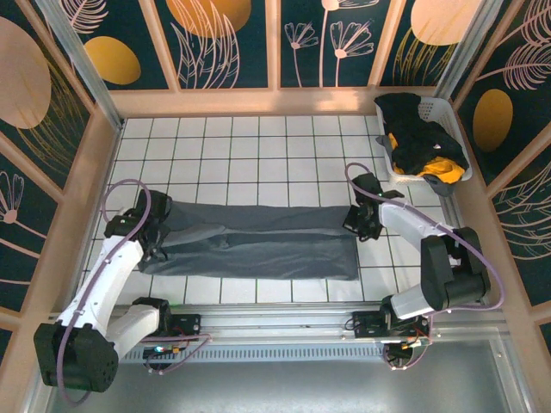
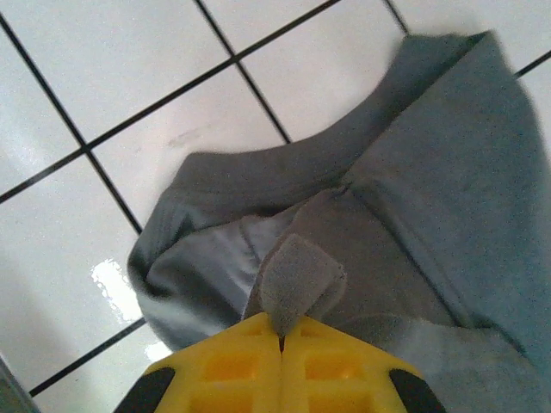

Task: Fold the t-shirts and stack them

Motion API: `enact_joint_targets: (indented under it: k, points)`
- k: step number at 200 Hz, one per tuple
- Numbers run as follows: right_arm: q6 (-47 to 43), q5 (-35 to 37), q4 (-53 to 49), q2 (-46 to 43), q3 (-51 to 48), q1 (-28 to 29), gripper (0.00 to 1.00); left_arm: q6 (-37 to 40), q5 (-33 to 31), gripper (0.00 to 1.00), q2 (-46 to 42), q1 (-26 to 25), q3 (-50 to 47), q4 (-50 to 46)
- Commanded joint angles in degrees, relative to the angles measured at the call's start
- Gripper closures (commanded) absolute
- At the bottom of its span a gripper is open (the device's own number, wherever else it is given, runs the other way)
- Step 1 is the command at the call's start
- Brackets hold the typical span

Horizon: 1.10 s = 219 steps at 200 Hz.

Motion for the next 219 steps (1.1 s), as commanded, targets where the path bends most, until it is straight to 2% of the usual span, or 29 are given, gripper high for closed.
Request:
enact_joint_targets:
  k: [1, 10, 23, 37, 44, 54, 78, 95, 113, 127, 142, 161, 176, 219]
  points:
    - [1.14, 0.17, -2.57, -1.37, -1.60, 0.19, 1.00, -2.07, 0.46, 1.00, 0.14, -0.11, -2.47, -1.46]
    - [1.34, 0.19, -2.80, -1.40, -2.04, 0.15, 1.00, -2.48, 0.83, 1.00, 0.27, -0.12, -3.44, -1.55]
    - [1.51, 0.19, -3.32, -1.58, -2.52, 0.27, 0.83, -3.23, 1.54, 0.98, 0.27, -0.12, -4.57, -1.46]
    - [1.64, 0.19, -3.92, -2.71, -2.58, 0.18, 0.68, -3.92, 2.31, 0.82, 0.03, -0.12, -5.20, -1.53]
    - [1.71, 0.19, -4.35, -3.48, -2.39, 0.20, 0.64, -4.14, 2.50, 0.70, -0.25, -0.12, -5.12, -1.70]
    - [1.55, 0.18, -4.97, -4.65, -1.82, 0.24, 0.63, -4.72, 2.28, 0.61, -0.58, -0.12, -4.49, -2.46]
    - [1.32, 0.75, -5.97, -7.01, 0.18, 0.27, 0.65, -4.97, 1.40, 0.58, -0.99, -0.12, -0.79, -3.26]
    - [1.19, 0.16, -4.54, -6.71, 1.92, 0.55, 0.73, -3.53, 1.89, 0.58, 0.90, -0.12, 3.03, -1.48]
    - [0.45, -2.61, -1.17, -4.36, 3.49, 1.82, 0.87, -0.18, 5.57, 0.62, 4.25, -0.12, 5.27, 6.75]
    - [-0.05, -6.78, 2.55, -1.57, 3.94, 2.48, 0.93, 2.28, 11.11, 0.68, 9.03, -0.12, 5.74, 14.25]
    - [0.27, -9.58, 4.90, 1.67, 4.79, 3.13, 0.94, 2.86, 16.48, 0.74, 15.79, -0.12, 7.26, 19.28]
    - [0.39, -9.49, 5.69, 5.92, 6.38, 3.17, 0.94, 3.81, 20.54, 0.75, 23.30, -0.12, 8.75, 25.57]
    - [0.66, -8.23, 5.17, 9.27, 7.83, 2.90, 0.94, 5.19, 21.30, 0.74, 28.71, -0.03, 10.05, 27.87]
    - [3.20, -4.90, 0.29, 19.88, 13.38, 0.04, 0.93, 9.66, 22.48, 0.78, 43.46, 1.77, 14.32, 26.49]
